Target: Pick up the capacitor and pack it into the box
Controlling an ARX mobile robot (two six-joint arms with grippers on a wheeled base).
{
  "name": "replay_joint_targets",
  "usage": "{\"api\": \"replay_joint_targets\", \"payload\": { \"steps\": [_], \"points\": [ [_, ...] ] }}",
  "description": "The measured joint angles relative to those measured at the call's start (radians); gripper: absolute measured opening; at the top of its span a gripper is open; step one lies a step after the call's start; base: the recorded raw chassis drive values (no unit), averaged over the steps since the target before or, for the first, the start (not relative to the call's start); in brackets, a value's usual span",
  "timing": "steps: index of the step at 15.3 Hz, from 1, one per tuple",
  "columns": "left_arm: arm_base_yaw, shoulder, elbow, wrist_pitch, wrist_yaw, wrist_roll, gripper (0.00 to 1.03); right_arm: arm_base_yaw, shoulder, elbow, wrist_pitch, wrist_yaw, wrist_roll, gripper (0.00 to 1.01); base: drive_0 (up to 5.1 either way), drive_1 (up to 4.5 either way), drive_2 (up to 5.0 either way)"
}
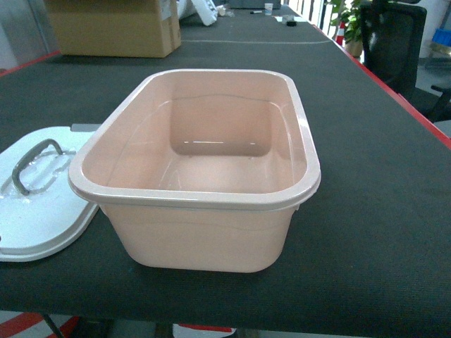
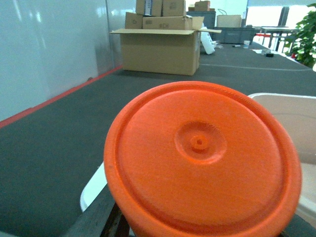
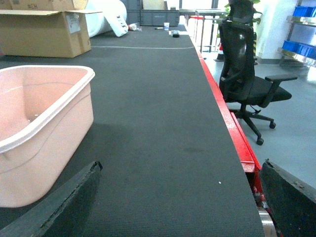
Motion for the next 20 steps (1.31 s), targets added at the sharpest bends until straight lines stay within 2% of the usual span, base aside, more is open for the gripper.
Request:
{"api": "replay_joint_targets", "payload": {
  "steps": [1, 2, 3, 6, 8, 9, 12, 13, 14, 15, 16, 17, 19, 20],
  "points": [
    [-0.084, 0.311, 0.087, 0.267, -0.013, 0.000, 0.44, 0.000, 0.000, 0.000, 0.000, 0.000, 0.000, 0.98, 0.0, 0.00, 0.0],
    [-0.139, 0.507, 0.206, 0.393, -0.001, -0.005, 0.44, 0.000, 0.000, 0.000, 0.001, 0.000, 0.000, 0.98, 0.0, 0.00, 0.0],
    [-0.185, 0.660, 0.313, 0.468, 0.005, -0.002, 0.44, 0.000, 0.000, 0.000, 0.000, 0.000, 0.000, 0.98, 0.0, 0.00, 0.0],
    [-0.256, 0.982, 0.547, 0.449, 0.029, -0.005, 0.44, 0.000, 0.000, 0.000, 0.001, 0.000, 0.000, 0.98, 0.0, 0.00, 0.0],
    [-0.266, 1.154, 0.669, 0.372, 0.082, -0.024, 0.44, 0.000, 0.000, 0.000, 0.000, 0.000, 0.000, 0.98, 0.0, 0.00, 0.0],
    [-0.267, 1.195, 0.684, 0.383, 0.085, -0.031, 0.50, 0.000, 0.000, 0.000, 0.000, 0.000, 0.000, 0.98, 0.0, 0.00, 0.0],
    [-0.269, 1.196, 0.683, 0.388, 0.085, -0.032, 0.75, 0.000, 0.000, 0.000, 0.000, 0.000, 0.000, 0.98, 0.0, 0.00, 0.0],
    [-0.269, 1.184, 0.685, 0.392, 0.085, -0.032, 0.89, 0.000, 0.000, 0.000, 0.000, 0.000, 0.000, 0.98, 0.0, 0.00, 0.0],
    [-0.252, 1.180, 0.668, 0.441, 0.103, -0.031, 1.00, 0.000, 0.000, 0.000, 0.000, 0.000, 0.000, 0.98, 0.0, 0.00, 0.0],
    [-0.217, 1.118, 0.610, 0.428, 0.136, -0.032, 0.97, 0.000, 0.000, 0.000, 0.000, 0.000, 0.000, 0.98, 0.0, 0.00, 0.0],
    [-0.154, 1.045, 0.557, 0.421, 0.165, -0.032, 0.98, 0.000, 0.000, 0.000, 0.000, 0.000, 0.000, 0.98, 0.0, 0.00, 0.0],
    [-0.065, 0.978, 0.529, 0.431, 0.191, -0.032, 0.98, 0.000, 0.000, 0.000, 0.000, 0.000, 0.000, 0.98, 0.0, 0.00, 0.0],
    [0.152, 0.939, 0.506, 0.441, 0.282, -0.032, 0.98, 0.000, 0.000, 0.000, 0.000, 0.000, 0.000, 0.98, 0.0, 0.00, 0.0],
    [0.252, 0.986, 0.494, 0.435, 0.370, -0.031, 0.98, 0.000, 0.000, 0.000, 0.000, 0.000, 0.000, 0.98, 0.0, 0.00, 0.0]
  ]
}}
